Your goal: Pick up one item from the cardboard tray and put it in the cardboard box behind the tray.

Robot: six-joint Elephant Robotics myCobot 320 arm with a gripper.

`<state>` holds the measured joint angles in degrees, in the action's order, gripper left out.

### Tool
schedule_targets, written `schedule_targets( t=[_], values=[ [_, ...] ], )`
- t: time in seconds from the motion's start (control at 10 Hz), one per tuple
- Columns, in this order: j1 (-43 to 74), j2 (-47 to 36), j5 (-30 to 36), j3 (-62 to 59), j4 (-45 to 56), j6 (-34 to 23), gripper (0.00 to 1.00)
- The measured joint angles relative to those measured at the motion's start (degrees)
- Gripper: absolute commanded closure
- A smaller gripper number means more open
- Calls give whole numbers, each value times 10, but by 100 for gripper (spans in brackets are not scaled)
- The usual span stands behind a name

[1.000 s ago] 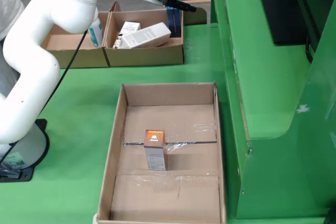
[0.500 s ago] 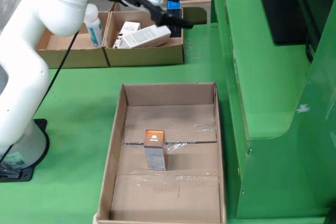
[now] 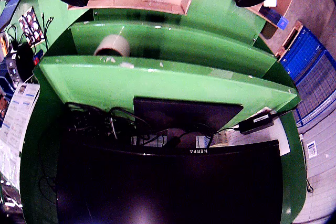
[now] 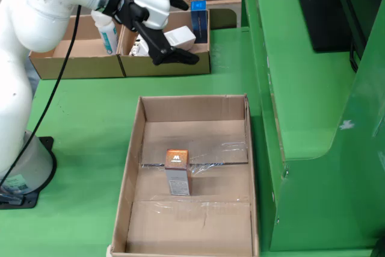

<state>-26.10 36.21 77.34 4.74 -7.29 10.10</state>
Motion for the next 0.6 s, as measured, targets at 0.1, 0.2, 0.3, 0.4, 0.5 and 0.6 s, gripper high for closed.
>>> schedule_targets(
  t=[0.1,0.2,0.3,0.4,0.5,0.6],
  values=[
    [14,-31,32,31,4,7,0],
    [27,-64,61,62,-27,16,0],
    [35,-89,84,85,-51,19,0],
    [36,-113,110,109,-75,19,0],
    [36,-146,139,139,-93,19,0],
    [37,-170,163,162,-93,19,0]
  ],
)
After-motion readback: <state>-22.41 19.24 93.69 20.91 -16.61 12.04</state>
